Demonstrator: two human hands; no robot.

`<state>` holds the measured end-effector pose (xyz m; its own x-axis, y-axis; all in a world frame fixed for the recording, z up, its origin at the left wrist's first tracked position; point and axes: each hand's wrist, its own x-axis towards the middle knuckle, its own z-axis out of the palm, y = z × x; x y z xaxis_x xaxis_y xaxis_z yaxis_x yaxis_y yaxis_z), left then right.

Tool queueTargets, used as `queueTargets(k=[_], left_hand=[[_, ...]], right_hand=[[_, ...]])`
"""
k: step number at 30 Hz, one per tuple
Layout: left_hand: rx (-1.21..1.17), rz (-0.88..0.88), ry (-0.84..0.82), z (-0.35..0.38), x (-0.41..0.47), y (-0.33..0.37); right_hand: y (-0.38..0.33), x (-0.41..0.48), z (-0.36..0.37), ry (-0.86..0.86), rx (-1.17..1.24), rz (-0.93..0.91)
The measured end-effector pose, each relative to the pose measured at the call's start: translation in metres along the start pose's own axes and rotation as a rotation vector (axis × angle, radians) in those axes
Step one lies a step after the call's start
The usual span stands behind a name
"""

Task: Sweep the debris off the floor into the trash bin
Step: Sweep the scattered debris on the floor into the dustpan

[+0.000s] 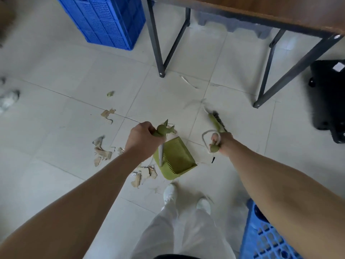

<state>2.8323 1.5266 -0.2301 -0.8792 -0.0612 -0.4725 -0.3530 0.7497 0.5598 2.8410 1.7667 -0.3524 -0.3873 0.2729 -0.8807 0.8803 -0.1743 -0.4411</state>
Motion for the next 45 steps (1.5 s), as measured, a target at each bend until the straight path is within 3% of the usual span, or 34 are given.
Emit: queueTargets(k=[6,12,17,20,24,33,40,45], left_hand=[[-0.003,-0.068,0.053,0.015,-0.019,0.003],[-0.021,-0.140,0.156,0.021,-0.051,-0.003],[-0.073,-0.187,0.200,0.021,-0.087,-0.016],[-0.089,-0.216,0.221,0.018,-0.106,-0.030],[-0.118,-0.253,0.252,0.013,-0.129,-0.050],[-0.169,-0.347,0.254,0.008,-0.187,-0.112],[-0.170,-0.363,0.237,-0.003,-0.217,-0.158],[-0.191,-0.344,0.244,-0.011,-0.235,-0.182]], right_hand=[[0.020,-0.035,0.028,-0.191,-0.172,-0.026],[0.031,-0.061,-0.005,-0.310,-0.041,0.068],[0.040,-0.073,-0.016,-0.202,-0.075,-0.048],[0.041,-0.073,-0.026,-0.234,0.060,-0.077],[0.056,-0.079,-0.027,-0.170,0.098,0.028],[0.142,-0.137,0.073,-0.355,0.107,0.110],[0.174,-0.143,0.072,-0.442,0.263,0.147],[0.187,-0.163,0.083,-0.302,0.245,0.026]])
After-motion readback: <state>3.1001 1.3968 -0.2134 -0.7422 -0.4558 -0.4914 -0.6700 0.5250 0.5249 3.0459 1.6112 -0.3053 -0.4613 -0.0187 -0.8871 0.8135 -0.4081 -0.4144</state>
